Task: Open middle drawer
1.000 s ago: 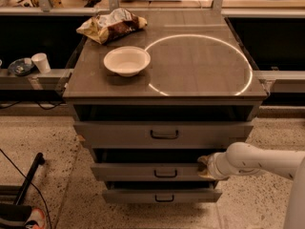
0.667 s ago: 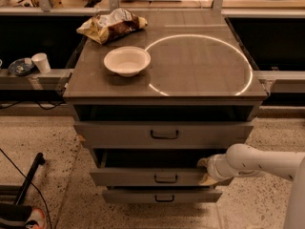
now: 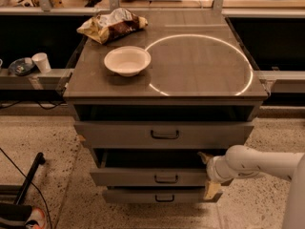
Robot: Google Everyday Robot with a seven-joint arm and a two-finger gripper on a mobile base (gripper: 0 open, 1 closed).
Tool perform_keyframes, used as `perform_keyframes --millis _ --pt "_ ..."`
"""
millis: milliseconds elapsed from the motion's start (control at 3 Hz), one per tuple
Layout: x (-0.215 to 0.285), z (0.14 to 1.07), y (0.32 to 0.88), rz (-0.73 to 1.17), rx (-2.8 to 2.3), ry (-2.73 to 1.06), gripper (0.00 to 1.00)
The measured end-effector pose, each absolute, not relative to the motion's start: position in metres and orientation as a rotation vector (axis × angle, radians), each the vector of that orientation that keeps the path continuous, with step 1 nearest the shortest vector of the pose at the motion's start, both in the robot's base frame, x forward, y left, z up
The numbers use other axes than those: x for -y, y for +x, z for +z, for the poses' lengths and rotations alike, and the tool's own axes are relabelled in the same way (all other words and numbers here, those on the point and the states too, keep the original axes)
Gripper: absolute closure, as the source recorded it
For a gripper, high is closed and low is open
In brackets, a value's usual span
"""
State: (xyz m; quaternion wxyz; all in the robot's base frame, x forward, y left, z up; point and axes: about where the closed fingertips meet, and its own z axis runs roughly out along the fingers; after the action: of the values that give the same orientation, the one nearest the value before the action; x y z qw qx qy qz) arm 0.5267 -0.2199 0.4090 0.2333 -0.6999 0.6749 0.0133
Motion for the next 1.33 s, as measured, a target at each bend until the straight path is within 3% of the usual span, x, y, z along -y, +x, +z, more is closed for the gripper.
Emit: perform_keyframes --millis 333,667,1000,1333 --pt "0.22 0.404 0.527 0.047 -1.869 -1.93 0.0" --pt "0.219 0.393 0.508 0.071 -1.868 -1.995 0.14" --pt "0.221 0.396 0.484 0.088 -1.848 -2.031 0.39" --pt "0.219 0.415 0.461 0.076 -1.8 -2.065 0.54"
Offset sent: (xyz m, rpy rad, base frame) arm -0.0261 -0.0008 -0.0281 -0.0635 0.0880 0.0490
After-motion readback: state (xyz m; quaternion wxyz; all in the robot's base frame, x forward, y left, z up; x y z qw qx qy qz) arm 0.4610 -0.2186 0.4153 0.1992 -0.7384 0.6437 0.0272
